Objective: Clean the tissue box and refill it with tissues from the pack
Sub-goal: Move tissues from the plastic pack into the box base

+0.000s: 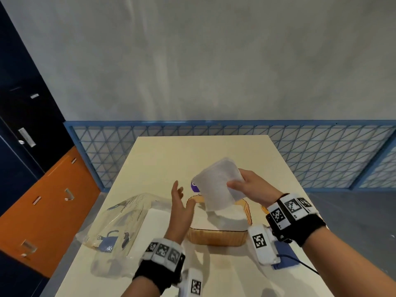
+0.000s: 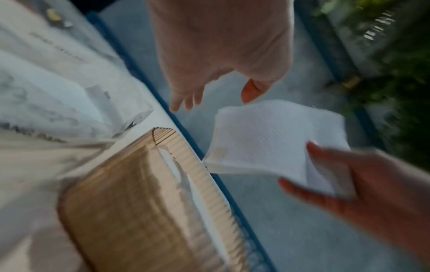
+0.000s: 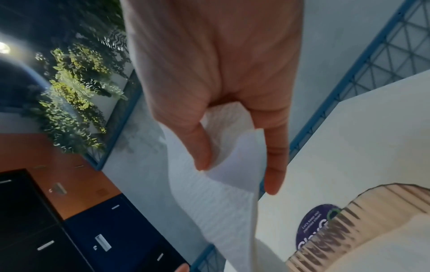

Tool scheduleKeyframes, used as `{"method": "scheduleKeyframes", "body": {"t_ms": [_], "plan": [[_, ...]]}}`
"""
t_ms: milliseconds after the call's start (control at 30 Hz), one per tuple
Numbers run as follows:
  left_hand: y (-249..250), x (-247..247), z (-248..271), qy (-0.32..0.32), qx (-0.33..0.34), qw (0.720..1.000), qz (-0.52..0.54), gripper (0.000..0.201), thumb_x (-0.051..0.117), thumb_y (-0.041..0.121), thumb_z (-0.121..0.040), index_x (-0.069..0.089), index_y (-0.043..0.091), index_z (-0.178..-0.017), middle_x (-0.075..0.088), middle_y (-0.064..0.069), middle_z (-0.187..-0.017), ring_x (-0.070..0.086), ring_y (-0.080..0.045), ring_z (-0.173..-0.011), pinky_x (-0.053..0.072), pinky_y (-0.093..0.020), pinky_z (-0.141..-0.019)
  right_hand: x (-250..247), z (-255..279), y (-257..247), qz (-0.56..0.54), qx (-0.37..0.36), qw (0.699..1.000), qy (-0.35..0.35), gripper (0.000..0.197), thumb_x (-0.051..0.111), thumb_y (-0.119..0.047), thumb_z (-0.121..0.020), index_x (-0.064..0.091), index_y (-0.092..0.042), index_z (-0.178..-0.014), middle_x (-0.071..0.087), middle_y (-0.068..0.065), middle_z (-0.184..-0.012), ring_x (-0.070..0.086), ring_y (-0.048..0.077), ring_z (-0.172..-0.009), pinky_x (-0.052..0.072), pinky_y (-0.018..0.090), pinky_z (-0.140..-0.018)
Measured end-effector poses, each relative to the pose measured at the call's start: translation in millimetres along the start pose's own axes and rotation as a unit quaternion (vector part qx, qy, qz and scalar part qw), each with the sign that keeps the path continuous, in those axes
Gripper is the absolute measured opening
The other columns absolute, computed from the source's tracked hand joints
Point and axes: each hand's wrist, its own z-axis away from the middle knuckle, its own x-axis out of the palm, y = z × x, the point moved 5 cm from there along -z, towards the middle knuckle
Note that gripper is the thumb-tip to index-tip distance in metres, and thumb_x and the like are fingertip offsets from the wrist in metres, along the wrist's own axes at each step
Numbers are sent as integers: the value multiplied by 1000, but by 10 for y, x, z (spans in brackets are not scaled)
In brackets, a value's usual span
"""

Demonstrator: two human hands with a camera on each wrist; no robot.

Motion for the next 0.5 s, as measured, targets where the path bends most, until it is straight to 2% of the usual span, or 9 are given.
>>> {"method": "scheduleKeyframes", "body": {"t_ms": [67, 133, 200, 267, 333, 400, 433, 500], "plan": [[-92, 23, -145, -29, -111, 985, 130, 69, 45, 8, -95, 5, 30, -148, 39, -13, -143, 42, -24, -127, 33, -40, -107, -14, 17, 35, -14, -16, 1000, 3, 24, 53, -19, -94, 57, -15, -117, 64, 8, -117, 60, 23, -107, 46, 39, -96], [-147, 47, -263, -49, -156, 963, 216, 66, 46, 4, -91, 17, 28, -145, 45, -17, -136, 51, -26, -112, 44, -40, -96, 0, 13, 104, -44, -17, 999, 9, 25, 54, -18, -93, 57, -17, -118, 64, 6, -116, 60, 23, -108, 46, 38, -96], [-103, 47, -330, -51, -131, 969, 201, 50, 46, 1, -87, 38, 15, -134, 52, -18, -129, 56, -22, -99, 50, -32, -78, 20, 10, 172, -85, -15, 996, 22, 19, 54, -14, -93, 58, -22, -110, 65, 2, -108, 61, 21, -103, 48, 34, -92], [-8, 23, -315, -25, -83, 986, 140, 36, 45, -2, -87, 51, 10, -120, 60, -13, -116, 59, -18, -92, 50, -26, -72, 24, 21, 241, -132, -10, 990, 43, 19, 54, -11, -92, 57, -23, -107, 65, -3, -104, 61, 18, -99, 50, 29, -88], [82, 11, -251, -3, -28, 996, 85, 29, 45, -3, -88, 53, 9, -112, 61, -6, -102, 58, -12, -86, 50, -16, -64, 37, 46, 357, -160, 4, 985, 67, 20, 59, -12, -90, 57, -23, -107, 65, -2, -103, 63, 14, -95, 52, 24, -82], [67, 31, -168, 3, 10, 999, 33, 29, 46, -7, -87, 49, 9, -111, 57, -2, -98, 54, -7, -84, 46, -5, -58, 102, 98, 537, -140, 36, 986, 88, 21, 69, -17, -83, 57, -22, -100, 66, -2, -97, 63, 12, -88, 52, 19, -72], [17, 54, -134, 5, 20, 1000, 8, 29, 46, -9, -86, 48, 9, -110, 55, -2, -97, 53, -5, -84, 45, -2, -59, 146, 111, 657, -120, 56, 986, 97, 24, 72, -18, -80, 57, -20, -99, 65, -1, -96, 63, 13, -86, 52, 21, -71], [-140, 97, -89, 7, 19, 999, -44, 28, 46, -8, -86, 45, 10, -106, 54, -3, -96, 53, -12, -84, 45, -7, -61, 263, 137, 887, -109, 101, 983, 104, 28, 71, -11, -79, 57, -16, -103, 65, 5, -101, 62, 20, -92, 53, 32, -79]]}}
